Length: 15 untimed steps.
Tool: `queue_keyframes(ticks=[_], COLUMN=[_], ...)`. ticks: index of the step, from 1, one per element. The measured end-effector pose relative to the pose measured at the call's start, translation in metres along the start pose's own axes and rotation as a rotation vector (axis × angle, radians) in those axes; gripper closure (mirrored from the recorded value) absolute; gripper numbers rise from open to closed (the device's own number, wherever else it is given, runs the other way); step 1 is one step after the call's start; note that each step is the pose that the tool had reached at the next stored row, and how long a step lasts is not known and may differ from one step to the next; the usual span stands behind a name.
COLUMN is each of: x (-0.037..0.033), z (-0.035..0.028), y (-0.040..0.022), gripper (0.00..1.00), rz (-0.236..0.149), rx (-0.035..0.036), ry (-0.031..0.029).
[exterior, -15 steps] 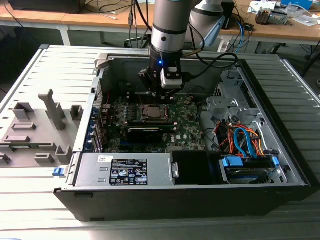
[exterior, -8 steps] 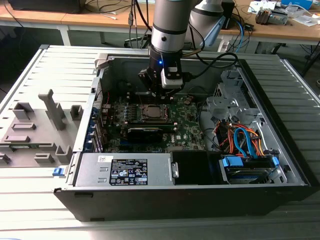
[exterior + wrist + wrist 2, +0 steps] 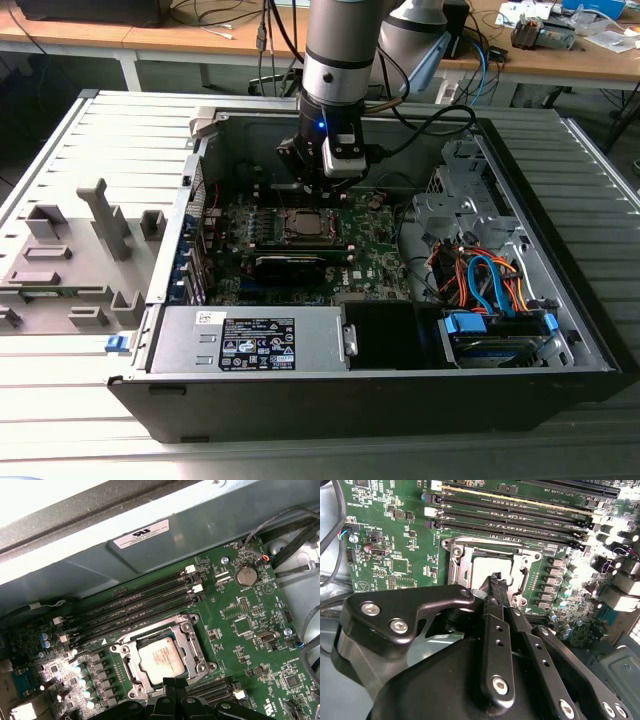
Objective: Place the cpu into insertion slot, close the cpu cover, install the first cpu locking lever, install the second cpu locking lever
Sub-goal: 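Install the first cpu locking lever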
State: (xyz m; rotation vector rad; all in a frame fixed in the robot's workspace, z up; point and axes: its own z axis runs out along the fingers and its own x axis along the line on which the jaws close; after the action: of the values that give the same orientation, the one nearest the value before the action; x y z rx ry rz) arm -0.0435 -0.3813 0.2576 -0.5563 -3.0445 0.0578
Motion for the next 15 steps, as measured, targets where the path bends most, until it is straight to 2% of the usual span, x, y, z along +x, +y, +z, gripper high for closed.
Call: queue_keyframes(ticks=[15], x=[0.0000], z=[0.0000], y=[0.0000], gripper=[0.89], rz=[-0.027], rx=[0.0010], ry=[-0.0012])
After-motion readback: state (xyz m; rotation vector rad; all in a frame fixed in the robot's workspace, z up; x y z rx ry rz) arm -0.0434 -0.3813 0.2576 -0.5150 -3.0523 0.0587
